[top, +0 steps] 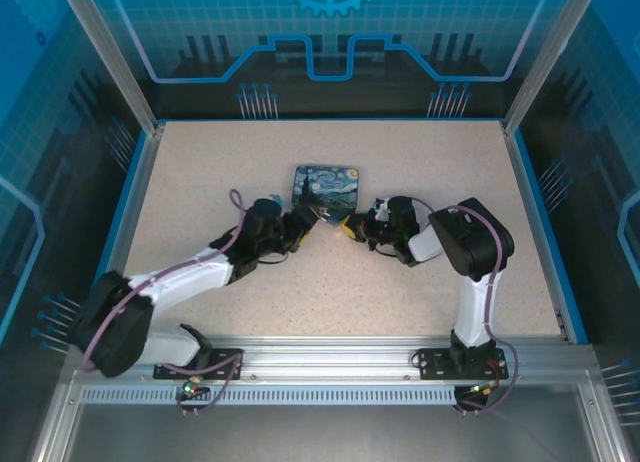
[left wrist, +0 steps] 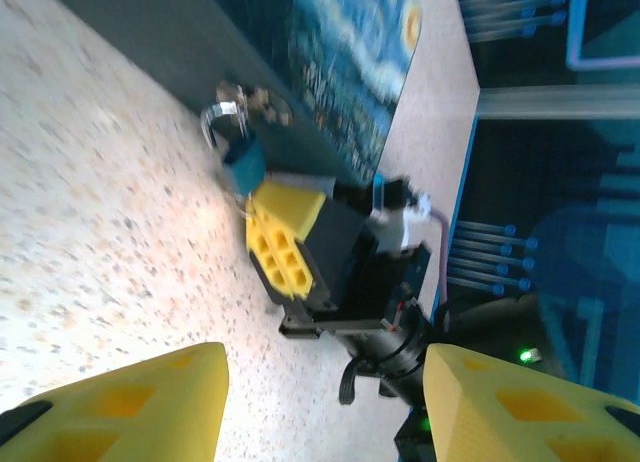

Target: Unlock the padlock with the key

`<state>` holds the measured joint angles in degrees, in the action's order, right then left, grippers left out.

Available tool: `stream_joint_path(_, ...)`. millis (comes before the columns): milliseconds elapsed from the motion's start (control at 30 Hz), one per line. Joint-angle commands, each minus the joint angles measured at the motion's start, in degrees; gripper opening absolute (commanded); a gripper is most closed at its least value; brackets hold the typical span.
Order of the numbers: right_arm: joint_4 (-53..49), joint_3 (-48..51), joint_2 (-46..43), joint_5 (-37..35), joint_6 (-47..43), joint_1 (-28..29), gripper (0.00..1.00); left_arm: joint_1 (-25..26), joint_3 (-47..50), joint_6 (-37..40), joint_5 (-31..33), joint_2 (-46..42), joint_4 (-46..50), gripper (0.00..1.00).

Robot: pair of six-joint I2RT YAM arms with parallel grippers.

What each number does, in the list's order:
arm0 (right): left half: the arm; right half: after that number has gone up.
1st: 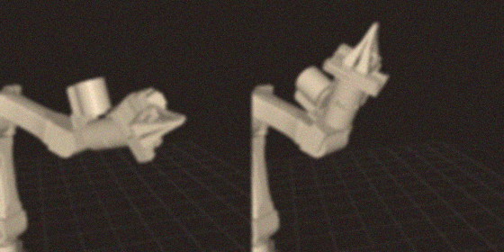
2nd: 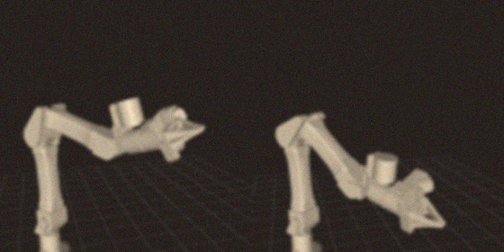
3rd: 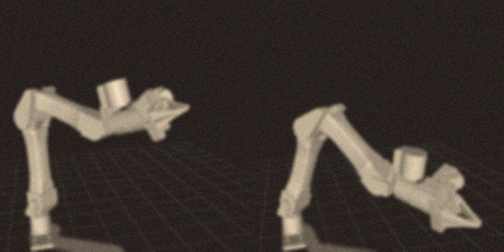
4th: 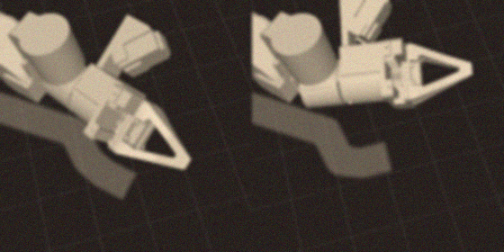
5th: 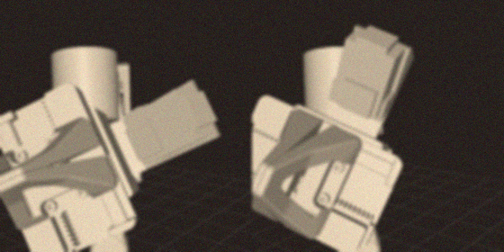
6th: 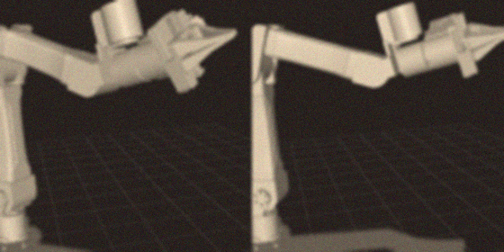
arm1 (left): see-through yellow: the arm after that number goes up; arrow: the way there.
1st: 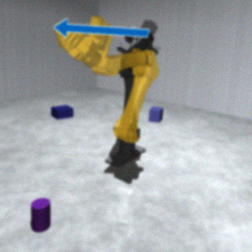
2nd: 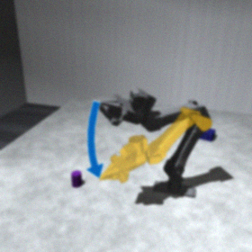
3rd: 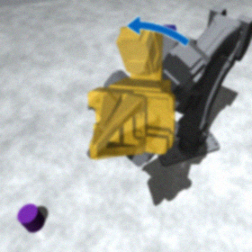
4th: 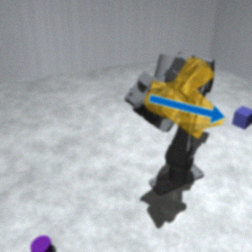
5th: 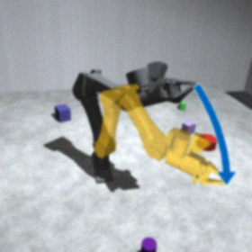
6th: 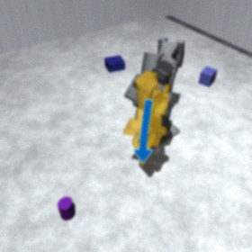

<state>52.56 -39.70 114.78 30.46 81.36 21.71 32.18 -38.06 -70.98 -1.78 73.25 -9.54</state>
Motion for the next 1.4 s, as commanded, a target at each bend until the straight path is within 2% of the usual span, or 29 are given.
stream_joint_path(0,-0.9,0.2,1.9,-0.1,-1.9,0.3,0.00,-2.8,-1.5,9.6,5.3,-4.9,13.3,0.56)
stream_joint_path(100,-0.5,0.0,2.4,0.0,-2.0,0.4,0.00,-4.1,-2.7,12.5,6.3,-7.1,16.9,0.56)
stream_joint_path(267,-0.4,0.0,2.7,0.2,-2.5,0.3,0.00,-5.5,-2.1,13.4,5.4,-6.5,16.4,0.57)
stream_joint_path(567,-2.2,3.5,0.1,-1.5,-7.0,-0.5,0.24,-6.5,-1.3,14.4,5.0,-5.9,16.2,0.58)
stream_joint_path(667,-6.9,4.6,-3.3,-2.5,-12.4,-0.5,0.29,-7.1,-1.7,15.3,4.8,-5.9,16.6,0.62)
stream_joint_path(800,-21.3,5.6,-11.5,-7.3,-23.6,-0.4,0.37,-8.7,-2.1,17.1,4.2,-6.3,17.2,0.64)
stream_joint_path(900,-34.8,4.8,-18.7,-13.9,-34.9,0.9,0.42,-10.5,-2.2,18.5,3.6,-7.0,17.9,0.68)
stream_joint_path(1000,-51.9,0.1,-24.7,-27.5,-47.4,6.4,0.51,-13.1,-2.1,20.0,2.4,-7.7,18.2,0.70)
stream_joint_path(1067,-58.9,-3.6,-25.8,-36.8,-53.9,11.4,0.56,-15.3,-1.8,20.6,1.1,-8.2,18.0,0.72)
stream_joint_path(1233,-70.5,-14.9,-19.8,-56.6,-61.8,22.1,0.62,-21.1,-1.7,22.2,-4.1,-8.7,18.5,0.74)
stream_joint_path(1367,-77.1,-24.6,-11.9,-68.1,-64.1,28.5,0.67,-25.6,-0.6,22.5,-7.9,-9.2,18.0,0.77)
